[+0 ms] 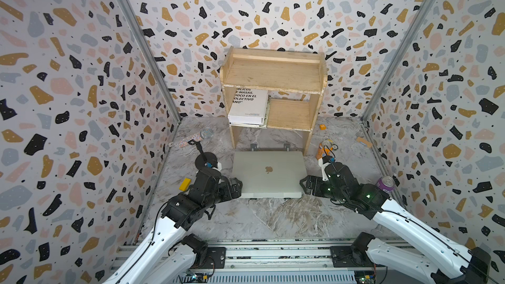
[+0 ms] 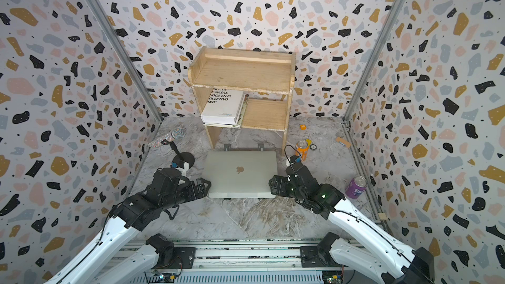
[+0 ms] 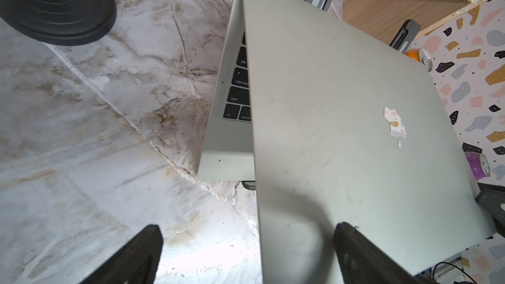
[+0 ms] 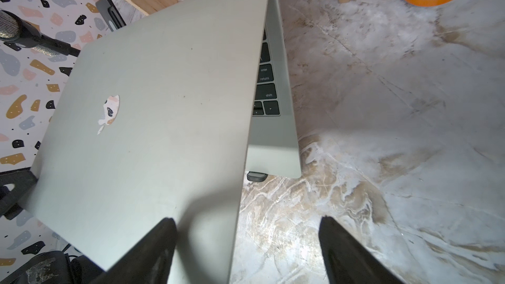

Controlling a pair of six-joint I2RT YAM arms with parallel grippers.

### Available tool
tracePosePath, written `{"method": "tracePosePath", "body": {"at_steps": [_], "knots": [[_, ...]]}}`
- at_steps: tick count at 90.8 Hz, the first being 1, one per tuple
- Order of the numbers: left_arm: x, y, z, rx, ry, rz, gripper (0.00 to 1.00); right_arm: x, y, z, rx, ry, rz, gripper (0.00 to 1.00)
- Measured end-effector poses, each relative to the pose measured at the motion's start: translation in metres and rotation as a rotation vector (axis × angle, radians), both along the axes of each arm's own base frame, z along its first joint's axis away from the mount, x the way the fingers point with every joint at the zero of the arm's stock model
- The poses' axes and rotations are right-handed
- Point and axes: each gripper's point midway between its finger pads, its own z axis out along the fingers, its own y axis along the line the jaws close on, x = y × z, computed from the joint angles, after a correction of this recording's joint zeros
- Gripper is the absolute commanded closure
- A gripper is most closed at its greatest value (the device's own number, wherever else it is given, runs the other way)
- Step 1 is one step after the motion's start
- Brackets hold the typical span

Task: Close the laptop lid and set it aside
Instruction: Close the lid of the laptop.

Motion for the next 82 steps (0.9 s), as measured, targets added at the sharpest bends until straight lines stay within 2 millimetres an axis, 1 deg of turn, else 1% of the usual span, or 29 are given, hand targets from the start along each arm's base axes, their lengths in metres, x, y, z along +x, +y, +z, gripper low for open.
{"method": "tracePosePath", "body": {"at_steps": [24, 46, 82], "knots": [[0.004, -0.001, -0.011, 0.009, 0.012, 0.002, 0.01, 0.003, 0.001, -0.008, -0.015, 0.009, -0.004, 0.13], [0.007, -0.003, -0.024, 0.020, 0.031, 0.003, 0.01, 0.004, 0.001, -0.019, -0.044, 0.031, -0.005, 0.13], [0.012, -0.005, -0.030, 0.028, 0.038, 0.006, 0.01, 0.008, 0.004, -0.025, -0.053, 0.036, -0.005, 0.12]]}}
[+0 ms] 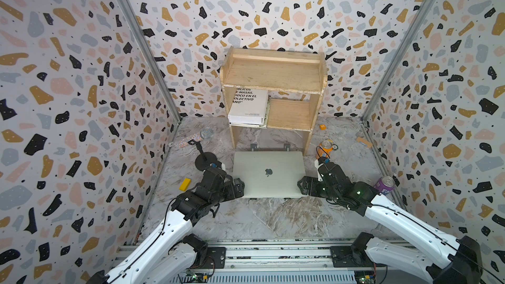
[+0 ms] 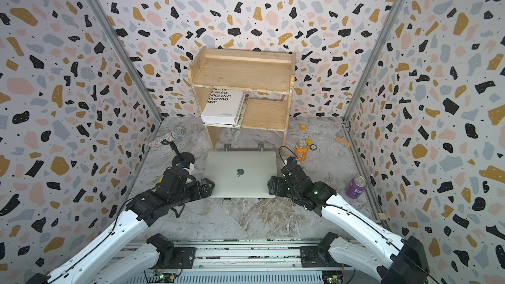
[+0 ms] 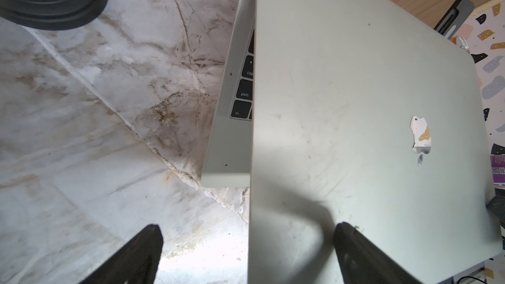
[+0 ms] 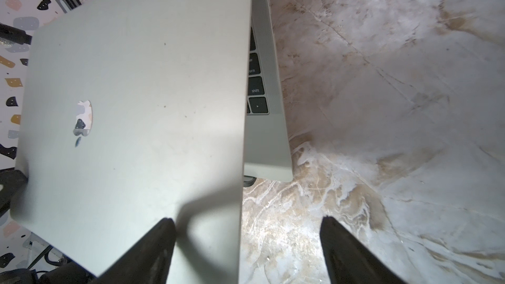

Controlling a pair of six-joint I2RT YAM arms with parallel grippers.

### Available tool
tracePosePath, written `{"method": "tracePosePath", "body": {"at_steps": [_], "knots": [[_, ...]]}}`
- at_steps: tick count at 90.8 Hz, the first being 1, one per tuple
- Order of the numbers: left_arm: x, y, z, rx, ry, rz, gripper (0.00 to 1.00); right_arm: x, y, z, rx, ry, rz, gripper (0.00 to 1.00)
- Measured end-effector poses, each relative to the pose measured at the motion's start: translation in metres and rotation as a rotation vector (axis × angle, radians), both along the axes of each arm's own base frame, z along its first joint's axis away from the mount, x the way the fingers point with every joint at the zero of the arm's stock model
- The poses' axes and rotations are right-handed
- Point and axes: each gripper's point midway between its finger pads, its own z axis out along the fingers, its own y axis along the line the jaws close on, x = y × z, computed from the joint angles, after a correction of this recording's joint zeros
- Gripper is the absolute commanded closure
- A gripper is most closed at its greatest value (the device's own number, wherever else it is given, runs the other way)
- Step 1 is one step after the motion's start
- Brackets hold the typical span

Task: Close the laptop lid and set it aside
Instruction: Close the lid of the laptop.

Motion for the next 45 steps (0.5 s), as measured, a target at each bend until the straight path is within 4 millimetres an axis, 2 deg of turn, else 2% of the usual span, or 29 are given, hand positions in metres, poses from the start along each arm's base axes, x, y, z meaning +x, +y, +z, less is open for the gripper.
{"method": "tracePosePath", "body": {"at_steps": [45], "knots": [[0.006, -0.003, -0.014, 0.016, 0.016, 0.002, 0.00, 0.002, 0.002, -0.011, -0.026, 0.018, 0.007, 0.12]]}}
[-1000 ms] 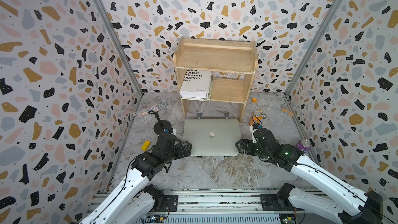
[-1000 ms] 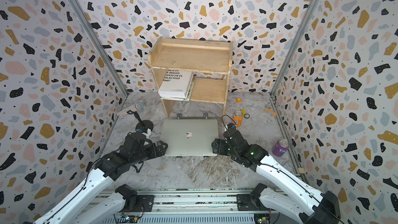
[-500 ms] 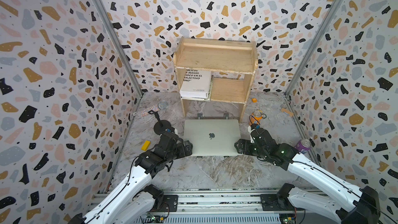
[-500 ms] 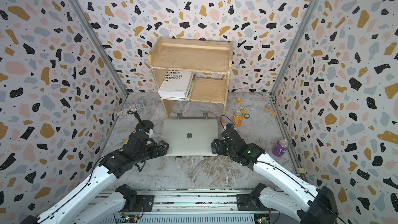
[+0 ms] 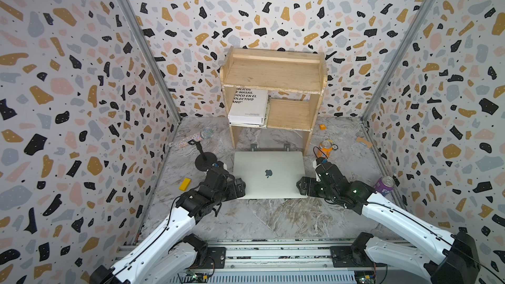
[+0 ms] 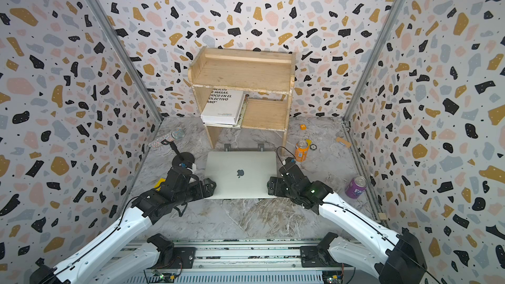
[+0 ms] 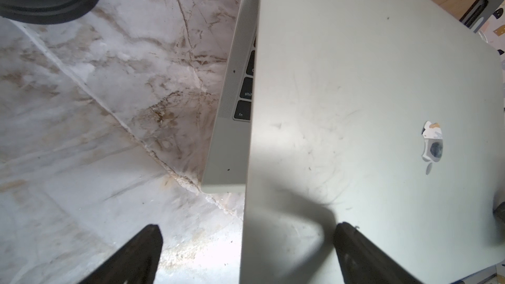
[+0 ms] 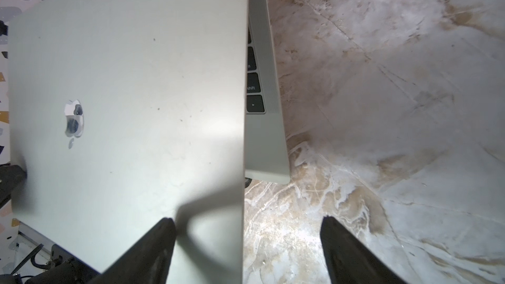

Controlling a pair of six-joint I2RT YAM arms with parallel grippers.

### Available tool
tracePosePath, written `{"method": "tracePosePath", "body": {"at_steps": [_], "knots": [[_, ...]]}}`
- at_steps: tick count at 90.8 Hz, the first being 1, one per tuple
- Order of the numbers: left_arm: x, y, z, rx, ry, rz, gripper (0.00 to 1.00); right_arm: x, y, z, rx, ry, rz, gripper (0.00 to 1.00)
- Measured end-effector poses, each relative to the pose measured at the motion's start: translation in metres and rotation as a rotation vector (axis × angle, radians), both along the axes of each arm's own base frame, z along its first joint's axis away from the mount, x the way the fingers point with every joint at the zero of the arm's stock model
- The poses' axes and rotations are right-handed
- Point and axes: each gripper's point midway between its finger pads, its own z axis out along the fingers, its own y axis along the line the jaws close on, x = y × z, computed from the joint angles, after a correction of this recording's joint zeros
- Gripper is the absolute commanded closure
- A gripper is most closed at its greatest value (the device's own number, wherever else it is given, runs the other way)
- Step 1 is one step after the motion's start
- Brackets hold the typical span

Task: Close the laptop lid and set it aside
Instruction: Close the lid of the laptop.

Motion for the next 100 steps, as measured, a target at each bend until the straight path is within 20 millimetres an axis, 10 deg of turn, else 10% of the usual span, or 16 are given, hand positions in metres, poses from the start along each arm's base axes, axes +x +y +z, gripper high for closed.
{"method": "tracePosePath", "body": {"at_steps": [100], "knots": [[0.016, -0.006, -0.027, 0.019, 0.037, 0.023, 0.00, 0.012, 0.010, -0.027, -0.058, 0.035, 0.019, 0.10]]}}
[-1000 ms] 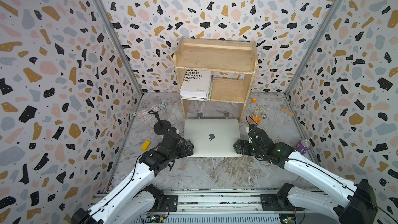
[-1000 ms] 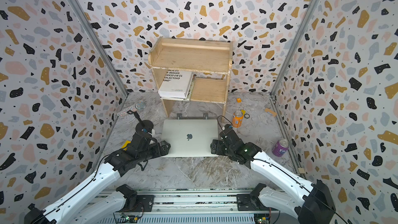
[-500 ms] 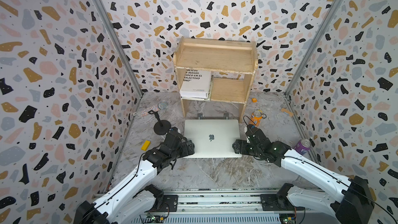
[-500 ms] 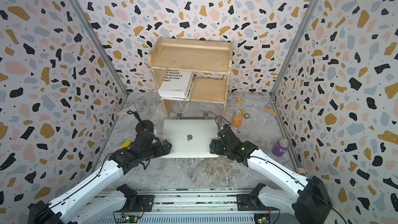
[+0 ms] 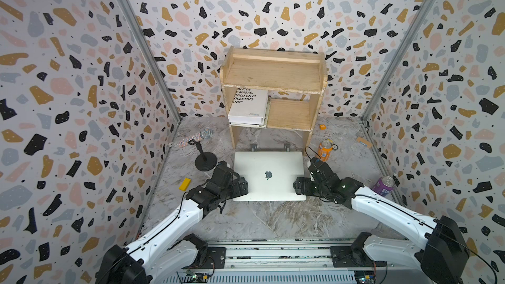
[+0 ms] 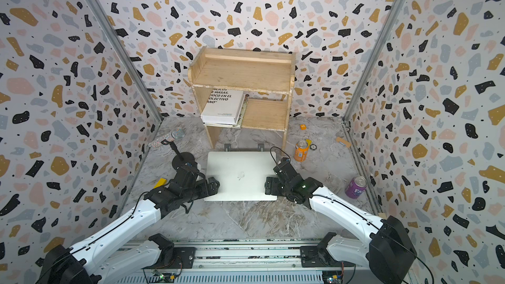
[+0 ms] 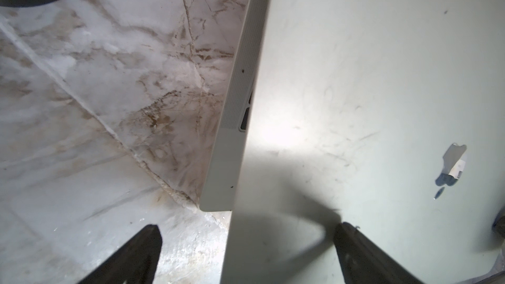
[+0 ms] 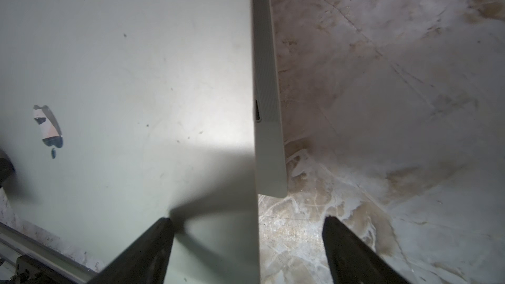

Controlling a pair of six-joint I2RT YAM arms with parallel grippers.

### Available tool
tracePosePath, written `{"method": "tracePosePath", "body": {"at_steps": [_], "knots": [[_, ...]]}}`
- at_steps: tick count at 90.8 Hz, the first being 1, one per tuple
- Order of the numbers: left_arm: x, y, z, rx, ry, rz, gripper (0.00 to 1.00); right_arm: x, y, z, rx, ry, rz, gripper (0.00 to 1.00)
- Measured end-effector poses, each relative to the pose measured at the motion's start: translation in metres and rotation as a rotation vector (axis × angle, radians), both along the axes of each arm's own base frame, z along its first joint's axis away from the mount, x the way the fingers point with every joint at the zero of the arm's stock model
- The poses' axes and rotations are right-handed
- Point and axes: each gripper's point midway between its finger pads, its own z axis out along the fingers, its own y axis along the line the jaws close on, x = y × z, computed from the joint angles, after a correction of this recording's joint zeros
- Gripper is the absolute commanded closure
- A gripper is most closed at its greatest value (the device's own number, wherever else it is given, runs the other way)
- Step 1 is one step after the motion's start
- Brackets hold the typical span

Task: Close the laptop lid and set it aside
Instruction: Close the lid of the laptop.

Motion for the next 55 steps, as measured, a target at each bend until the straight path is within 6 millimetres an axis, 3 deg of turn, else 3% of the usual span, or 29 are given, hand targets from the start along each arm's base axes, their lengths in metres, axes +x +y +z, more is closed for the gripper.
{"method": "tracePosePath", "body": {"at_steps": [55], "knots": [[0.007, -0.001, -0.012, 0.016, 0.004, 0.010, 0.00, 0.006, 0.000, -0.010, -0.022, 0.011, 0.003, 0.09]]}}
